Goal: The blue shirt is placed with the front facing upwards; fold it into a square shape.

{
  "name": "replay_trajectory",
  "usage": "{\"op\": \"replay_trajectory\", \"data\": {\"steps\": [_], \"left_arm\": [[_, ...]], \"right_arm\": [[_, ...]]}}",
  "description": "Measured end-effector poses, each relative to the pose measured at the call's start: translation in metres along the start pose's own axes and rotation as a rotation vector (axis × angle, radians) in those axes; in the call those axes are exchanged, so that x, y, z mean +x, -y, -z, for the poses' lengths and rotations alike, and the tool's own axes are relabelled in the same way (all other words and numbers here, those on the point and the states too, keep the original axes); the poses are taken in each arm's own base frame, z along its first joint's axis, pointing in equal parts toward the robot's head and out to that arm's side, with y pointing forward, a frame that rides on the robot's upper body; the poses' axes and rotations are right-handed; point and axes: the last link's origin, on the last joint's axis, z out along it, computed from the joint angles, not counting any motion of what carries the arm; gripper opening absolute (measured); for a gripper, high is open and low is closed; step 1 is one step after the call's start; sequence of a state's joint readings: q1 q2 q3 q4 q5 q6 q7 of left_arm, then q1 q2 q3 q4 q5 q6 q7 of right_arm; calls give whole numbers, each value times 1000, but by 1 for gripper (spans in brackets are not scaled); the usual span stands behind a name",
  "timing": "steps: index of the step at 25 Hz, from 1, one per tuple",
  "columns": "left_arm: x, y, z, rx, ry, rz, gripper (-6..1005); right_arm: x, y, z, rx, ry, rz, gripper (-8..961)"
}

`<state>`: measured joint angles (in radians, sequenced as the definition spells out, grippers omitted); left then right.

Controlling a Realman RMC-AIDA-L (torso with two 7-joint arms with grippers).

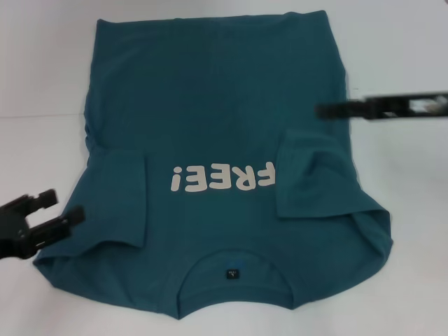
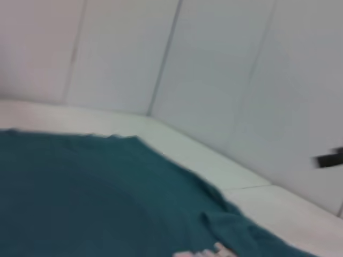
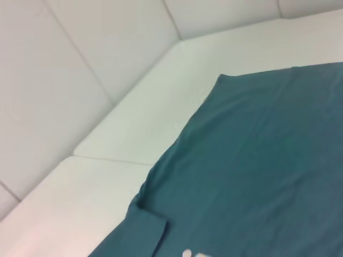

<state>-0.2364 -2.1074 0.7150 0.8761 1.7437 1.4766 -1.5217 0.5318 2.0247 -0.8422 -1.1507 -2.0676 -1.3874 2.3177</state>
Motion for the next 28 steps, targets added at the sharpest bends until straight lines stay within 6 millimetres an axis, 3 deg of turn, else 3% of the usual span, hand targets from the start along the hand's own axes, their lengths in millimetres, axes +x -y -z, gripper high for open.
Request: {"op": "replay_trajectory", "data": {"steps": [4,10,20,28], "left_arm": [[-12,4,9,45,72,49,763],[-29,17,6,164,203,35,762],[-32,31,-5,242,302,-2,762],[-34,39,-11,259,340,66,762]], "right_arm": [[34,18,27,33,-3,11,824],[64,29,37,57,-18,-10,825],[71,33,36,60,-23,-29,820],[69,34,34,61,-19,-34,820]]}}
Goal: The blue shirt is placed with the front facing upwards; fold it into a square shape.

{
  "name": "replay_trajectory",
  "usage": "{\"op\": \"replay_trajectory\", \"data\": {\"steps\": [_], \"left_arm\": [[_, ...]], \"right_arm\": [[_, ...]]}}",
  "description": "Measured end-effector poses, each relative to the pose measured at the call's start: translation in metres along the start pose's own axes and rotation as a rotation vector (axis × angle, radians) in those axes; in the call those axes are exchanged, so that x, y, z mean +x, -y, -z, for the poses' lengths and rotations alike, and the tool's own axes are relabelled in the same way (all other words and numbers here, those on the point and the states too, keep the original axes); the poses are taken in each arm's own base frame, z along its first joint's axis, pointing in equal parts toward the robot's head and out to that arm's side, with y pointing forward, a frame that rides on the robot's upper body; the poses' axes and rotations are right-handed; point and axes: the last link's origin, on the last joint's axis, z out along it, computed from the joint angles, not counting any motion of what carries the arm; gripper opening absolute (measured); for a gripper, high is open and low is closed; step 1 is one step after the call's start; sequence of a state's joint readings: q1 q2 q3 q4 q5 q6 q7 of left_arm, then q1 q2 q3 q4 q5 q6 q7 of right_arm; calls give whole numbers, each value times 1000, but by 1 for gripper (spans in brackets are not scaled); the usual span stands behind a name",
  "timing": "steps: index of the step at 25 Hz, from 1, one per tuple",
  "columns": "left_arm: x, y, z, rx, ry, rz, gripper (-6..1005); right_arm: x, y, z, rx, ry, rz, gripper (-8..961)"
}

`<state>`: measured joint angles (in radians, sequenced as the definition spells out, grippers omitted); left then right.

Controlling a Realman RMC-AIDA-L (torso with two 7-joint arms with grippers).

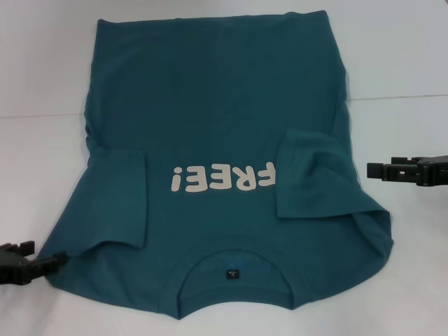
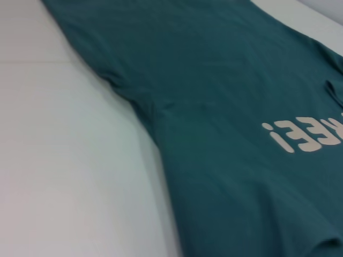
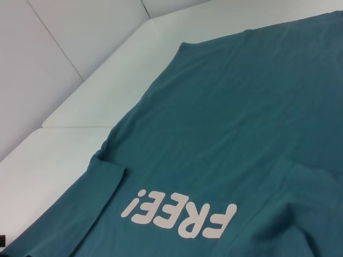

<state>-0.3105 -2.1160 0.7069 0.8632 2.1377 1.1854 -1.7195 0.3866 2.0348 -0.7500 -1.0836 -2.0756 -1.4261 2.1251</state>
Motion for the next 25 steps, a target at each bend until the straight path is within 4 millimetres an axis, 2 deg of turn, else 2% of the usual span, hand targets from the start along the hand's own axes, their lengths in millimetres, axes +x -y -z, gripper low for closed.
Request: {"op": "replay_trajectory", "data": {"steps": [7,13,22,25], "left_arm": [[0,-3,-6,-57,39,53,762],[1,-9,-4,-100,38,53,760],[1,3,11,10,-18,47,754],[-2,4,9,9,-1,58,753]], "right_arm": [[-2,1,-2,-7,-6,-6,820],[-2,3,-3,-7,-9,-10,817],[-3,4,-4,-2,-9,-10,816],[-2,4,-5,0,-14,-9,816]]}}
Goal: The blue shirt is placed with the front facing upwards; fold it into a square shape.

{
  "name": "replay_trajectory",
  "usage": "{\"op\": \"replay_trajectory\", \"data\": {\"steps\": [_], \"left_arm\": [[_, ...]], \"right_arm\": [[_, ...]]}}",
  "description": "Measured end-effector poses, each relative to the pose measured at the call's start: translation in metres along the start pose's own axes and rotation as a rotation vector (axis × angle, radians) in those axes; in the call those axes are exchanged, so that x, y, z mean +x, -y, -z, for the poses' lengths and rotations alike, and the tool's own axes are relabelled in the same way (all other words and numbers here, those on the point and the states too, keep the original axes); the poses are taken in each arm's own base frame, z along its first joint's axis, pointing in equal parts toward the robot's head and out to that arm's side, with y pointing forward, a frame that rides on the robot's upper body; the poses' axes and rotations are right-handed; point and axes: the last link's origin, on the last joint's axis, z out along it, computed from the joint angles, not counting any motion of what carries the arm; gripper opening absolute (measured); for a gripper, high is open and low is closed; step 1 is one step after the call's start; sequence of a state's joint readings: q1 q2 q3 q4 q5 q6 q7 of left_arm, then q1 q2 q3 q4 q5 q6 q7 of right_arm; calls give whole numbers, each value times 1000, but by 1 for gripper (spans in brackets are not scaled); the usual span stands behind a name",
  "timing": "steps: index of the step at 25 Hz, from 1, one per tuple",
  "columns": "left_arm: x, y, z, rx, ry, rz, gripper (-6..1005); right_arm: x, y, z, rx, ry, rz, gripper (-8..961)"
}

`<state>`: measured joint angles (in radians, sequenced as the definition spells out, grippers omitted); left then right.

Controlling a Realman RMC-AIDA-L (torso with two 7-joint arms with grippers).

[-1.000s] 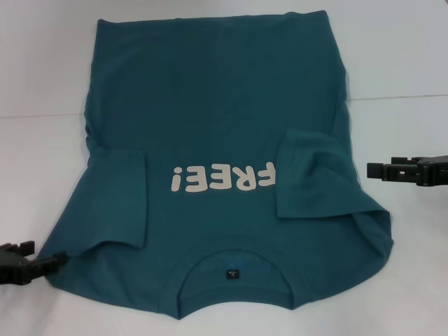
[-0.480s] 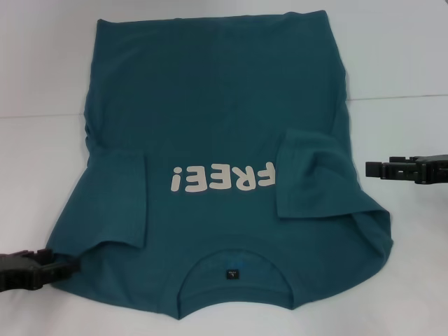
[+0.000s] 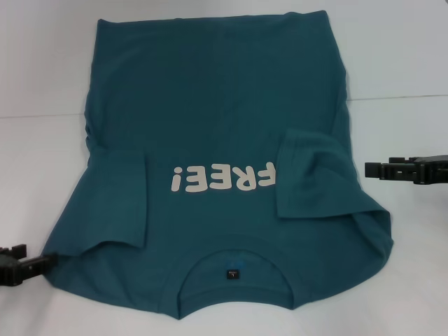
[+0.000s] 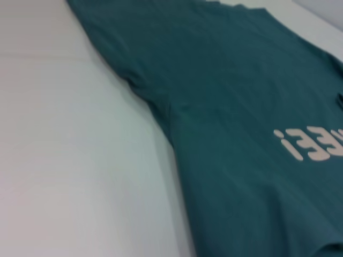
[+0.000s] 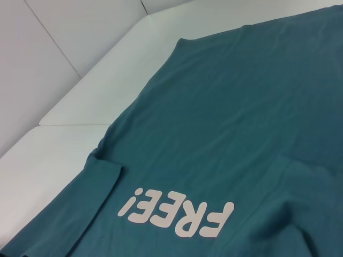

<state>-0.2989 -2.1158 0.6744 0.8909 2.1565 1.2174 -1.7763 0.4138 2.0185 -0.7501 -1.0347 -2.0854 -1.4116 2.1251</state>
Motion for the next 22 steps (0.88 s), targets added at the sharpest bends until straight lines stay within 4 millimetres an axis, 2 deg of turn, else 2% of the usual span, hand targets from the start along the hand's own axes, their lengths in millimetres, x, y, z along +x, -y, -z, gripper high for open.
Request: {"op": "replay_trajectory", "data": {"steps": [15,22], "left_arm": [[-1,-8,-17,-55,76,5,745],[-2,-10,-18,-62,79,11,488]], "right_arm": [[2,1,-4,-8,-18,-14,816],[2,2,-6,-7,-30,-14,809]]}}
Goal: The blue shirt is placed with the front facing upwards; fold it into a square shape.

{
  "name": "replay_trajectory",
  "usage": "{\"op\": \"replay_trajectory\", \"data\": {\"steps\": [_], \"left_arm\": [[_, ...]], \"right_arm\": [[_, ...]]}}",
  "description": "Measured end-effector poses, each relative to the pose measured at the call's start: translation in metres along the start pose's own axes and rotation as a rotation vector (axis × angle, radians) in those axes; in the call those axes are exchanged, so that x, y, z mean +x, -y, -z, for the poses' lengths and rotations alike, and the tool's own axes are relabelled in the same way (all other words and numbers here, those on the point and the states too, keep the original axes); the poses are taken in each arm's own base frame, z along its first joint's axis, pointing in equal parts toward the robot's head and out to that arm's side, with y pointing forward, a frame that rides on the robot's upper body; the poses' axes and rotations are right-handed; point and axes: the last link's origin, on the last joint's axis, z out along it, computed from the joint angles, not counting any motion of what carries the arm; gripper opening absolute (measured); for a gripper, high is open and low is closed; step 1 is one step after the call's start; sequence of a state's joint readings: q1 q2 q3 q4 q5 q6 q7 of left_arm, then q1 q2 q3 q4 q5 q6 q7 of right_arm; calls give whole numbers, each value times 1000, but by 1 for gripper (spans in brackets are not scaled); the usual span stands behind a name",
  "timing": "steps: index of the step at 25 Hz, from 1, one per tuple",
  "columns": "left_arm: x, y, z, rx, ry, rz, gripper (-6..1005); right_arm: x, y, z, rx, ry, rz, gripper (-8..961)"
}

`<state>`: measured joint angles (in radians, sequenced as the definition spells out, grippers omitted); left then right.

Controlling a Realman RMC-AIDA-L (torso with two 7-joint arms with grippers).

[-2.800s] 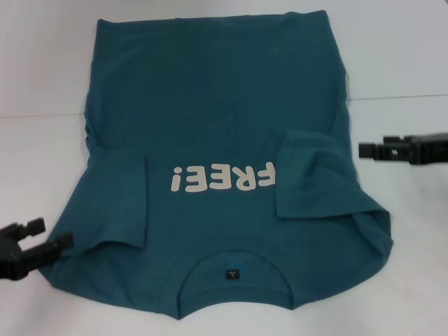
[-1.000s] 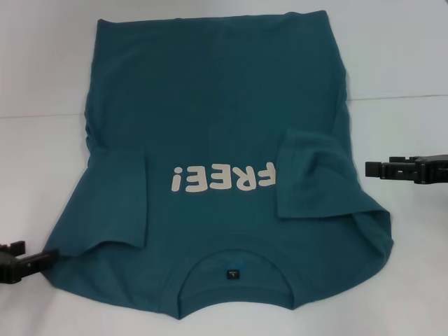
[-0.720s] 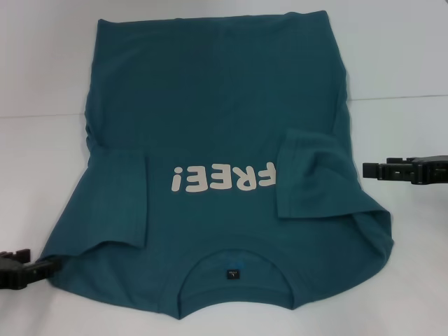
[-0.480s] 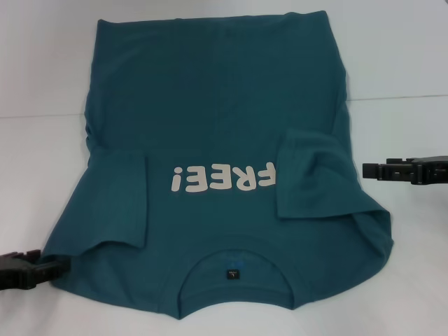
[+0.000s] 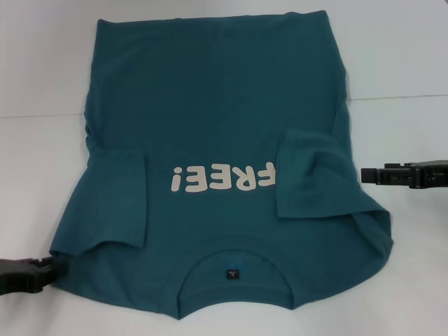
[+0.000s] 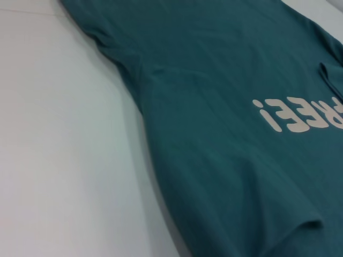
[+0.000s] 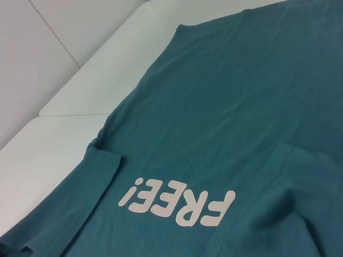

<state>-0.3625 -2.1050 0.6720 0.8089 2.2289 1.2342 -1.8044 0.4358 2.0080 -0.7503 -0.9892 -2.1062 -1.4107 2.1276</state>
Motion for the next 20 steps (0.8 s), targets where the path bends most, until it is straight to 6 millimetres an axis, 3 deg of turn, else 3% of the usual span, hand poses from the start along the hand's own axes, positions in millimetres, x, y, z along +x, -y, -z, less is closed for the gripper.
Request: {"op": "replay_trajectory", "data": {"steps": [9,15,20], "left_arm": [[0,-5,-5,-15,-1,5,90],[1,-8,-4,-26,-5,16,58],[6,-15,-1,-50,-19,6,32]], "right_arm": [[0,0,0,-2,1,-7,802],[0,0,1,-3,5,-17,799],[-6,6,15,5,-14,-74,796]]}}
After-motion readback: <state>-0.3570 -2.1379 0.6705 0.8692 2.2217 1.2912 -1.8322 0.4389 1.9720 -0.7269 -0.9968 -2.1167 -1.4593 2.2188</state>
